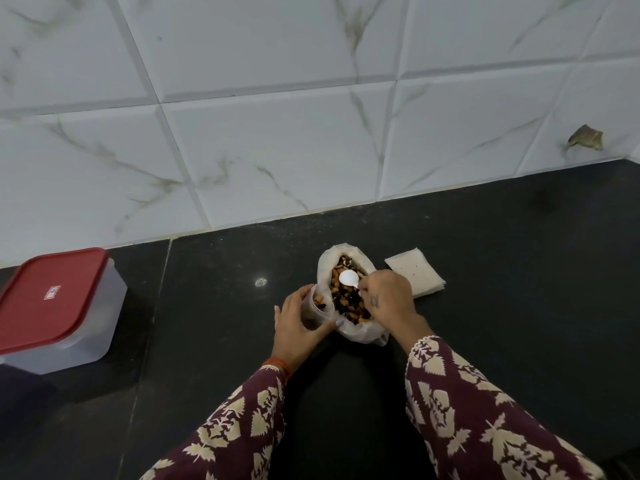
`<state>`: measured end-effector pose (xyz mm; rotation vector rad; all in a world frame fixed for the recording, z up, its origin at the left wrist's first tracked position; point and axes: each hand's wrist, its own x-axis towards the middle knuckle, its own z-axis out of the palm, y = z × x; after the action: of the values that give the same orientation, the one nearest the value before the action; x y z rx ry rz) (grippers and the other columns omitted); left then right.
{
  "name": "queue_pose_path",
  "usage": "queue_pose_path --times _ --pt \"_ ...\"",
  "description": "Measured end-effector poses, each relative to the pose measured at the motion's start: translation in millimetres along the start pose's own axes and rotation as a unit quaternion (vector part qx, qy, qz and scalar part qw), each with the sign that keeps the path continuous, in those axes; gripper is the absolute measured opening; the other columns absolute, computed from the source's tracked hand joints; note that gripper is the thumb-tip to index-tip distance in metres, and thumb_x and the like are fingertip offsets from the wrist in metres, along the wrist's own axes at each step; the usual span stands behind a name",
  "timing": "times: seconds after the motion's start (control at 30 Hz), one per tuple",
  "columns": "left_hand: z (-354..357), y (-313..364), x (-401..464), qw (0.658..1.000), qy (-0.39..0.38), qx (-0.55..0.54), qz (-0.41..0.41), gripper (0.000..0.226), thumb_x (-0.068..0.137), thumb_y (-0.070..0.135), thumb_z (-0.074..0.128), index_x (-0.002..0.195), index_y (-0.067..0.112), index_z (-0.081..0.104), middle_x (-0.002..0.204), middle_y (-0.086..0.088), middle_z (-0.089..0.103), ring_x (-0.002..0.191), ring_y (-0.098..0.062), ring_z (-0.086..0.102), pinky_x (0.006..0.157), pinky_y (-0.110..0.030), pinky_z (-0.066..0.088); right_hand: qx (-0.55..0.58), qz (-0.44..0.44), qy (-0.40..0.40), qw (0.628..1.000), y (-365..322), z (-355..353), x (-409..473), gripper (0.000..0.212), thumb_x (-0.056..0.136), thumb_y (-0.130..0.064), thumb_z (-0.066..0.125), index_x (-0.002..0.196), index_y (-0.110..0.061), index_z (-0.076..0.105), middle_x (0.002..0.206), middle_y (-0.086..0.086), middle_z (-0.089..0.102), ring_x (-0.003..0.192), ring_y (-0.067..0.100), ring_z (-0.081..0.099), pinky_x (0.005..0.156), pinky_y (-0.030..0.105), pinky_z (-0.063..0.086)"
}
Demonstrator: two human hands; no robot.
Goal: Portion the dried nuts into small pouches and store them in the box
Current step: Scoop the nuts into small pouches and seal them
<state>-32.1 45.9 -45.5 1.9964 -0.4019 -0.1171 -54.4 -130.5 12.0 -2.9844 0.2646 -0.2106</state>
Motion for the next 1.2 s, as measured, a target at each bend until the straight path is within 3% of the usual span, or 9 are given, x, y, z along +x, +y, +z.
queue_pose_path --times 0.13,0.3,0.47,0.6,0.7,0.8,0.9,1.1,1.2 --pt "1 2 -2 1.0 -0.006 0.014 0.001 0.082 0.056 0.071 0.062 0.127 0.031 0.046 0.121 0.017 0.052 0.113 0.002 0.046 0.118 -0.05 0.001 0.025 -0.001 -0.039 0.999 12 -17 -6 0.019 0.091 -0.026 0.058 0.104 -0.027 0.072 0.098 -0.002 0.071 0.09 0.016 0.063 0.078 0.027 0.05" --pt "4 -4 -1 0.998 0.034 -0.047 0.025 0.052 0.066 0.063 0.072 0.11 0.047 0.05 0.11 0.026 0.057 0.107 0.003 0.054 0.106 -0.056 0.035 0.107 0.074 0.102 0.986 24 -16 -12 0.019 0.091 -0.024 0.058 0.1 -0.021 0.075 0.087 0.0 0.073 0.082 0.016 0.065 0.068 0.026 0.048" --pt "2 4 -6 0.997 0.031 -0.067 0.035 0.054 0.064 0.062 0.07 0.111 0.044 0.05 0.113 0.011 0.059 0.106 -0.003 0.057 0.087 -0.023 0.051 0.026 0.053 0.035 0.998 11 -2 -3 0.021 0.094 -0.025 0.052 0.099 -0.021 0.072 0.087 -0.001 0.069 0.081 0.015 0.063 0.062 0.022 0.037" --pt "3 -1 -6 0.998 0.007 -0.053 0.029 0.062 0.062 0.061 0.074 0.115 0.048 0.046 0.118 0.014 0.055 0.11 -0.002 0.055 0.093 -0.032 0.051 0.009 0.049 -0.003 0.999 14 -12 6 0.018 0.092 -0.026 0.056 0.098 -0.022 0.072 0.09 -0.001 0.069 0.084 0.016 0.063 0.069 0.024 0.046" --pt "6 -3 -6 0.999 -0.001 -0.047 0.016 0.072 0.059 0.067 0.073 0.12 0.054 0.038 0.125 0.021 0.049 0.12 -0.004 0.049 0.103 -0.041 0.044 -0.011 0.064 0.023 0.998 21 -15 7 0.018 0.092 -0.024 0.055 0.098 -0.021 0.072 0.089 -0.001 0.07 0.083 0.016 0.064 0.069 0.026 0.049" --pt "10 -5 -5 1.0 0.007 -0.021 0.014 0.089 0.059 0.07 0.069 0.135 0.037 0.038 0.132 0.015 0.049 0.13 -0.011 0.041 0.117 -0.051 0.02 -0.032 0.055 0.005 0.998 17 -5 2 0.018 0.093 -0.022 0.054 0.1 -0.018 0.07 0.09 0.001 0.068 0.083 0.017 0.063 0.064 0.023 0.041" --pt "10 -5 -6 1.0 0.016 0.009 0.019 0.09 0.061 0.065 0.07 0.137 0.028 0.04 0.138 0.01 0.047 0.139 -0.014 0.03 0.117 -0.034 -0.005 0.011 0.052 -0.011 0.999 19 -5 2 0.018 0.091 -0.023 0.055 0.093 -0.019 0.073 0.087 0.001 0.069 0.082 0.017 0.063 0.065 0.024 0.043" --pt "13 -16 -5 0.999 0.019 0.027 0.042 0.086 0.063 0.071 0.063 0.136 0.033 0.04 0.138 0.012 0.048 0.14 -0.01 0.029 0.113 -0.023 -0.012 0.061 0.074 -0.014 0.995 25 -14 4 0.023 0.09 -0.021 0.057 0.069 -0.021 0.067 0.068 -0.003 0.062 0.068 0.013 0.056 0.059 0.025 0.038" --pt "14 -17 -5 0.998 0.019 0.032 0.048 0.087 0.063 0.072 0.063 0.137 0.031 0.04 0.138 0.013 0.048 0.138 -0.01 0.032 0.111 -0.018 -0.014 0.012 0.046 -0.018 0.999 15 -2 -1 0.016 0.091 -0.023 0.056 0.087 -0.02 0.071 0.08 -0.001 0.068 0.074 0.014 0.06 0.063 0.023 0.04"
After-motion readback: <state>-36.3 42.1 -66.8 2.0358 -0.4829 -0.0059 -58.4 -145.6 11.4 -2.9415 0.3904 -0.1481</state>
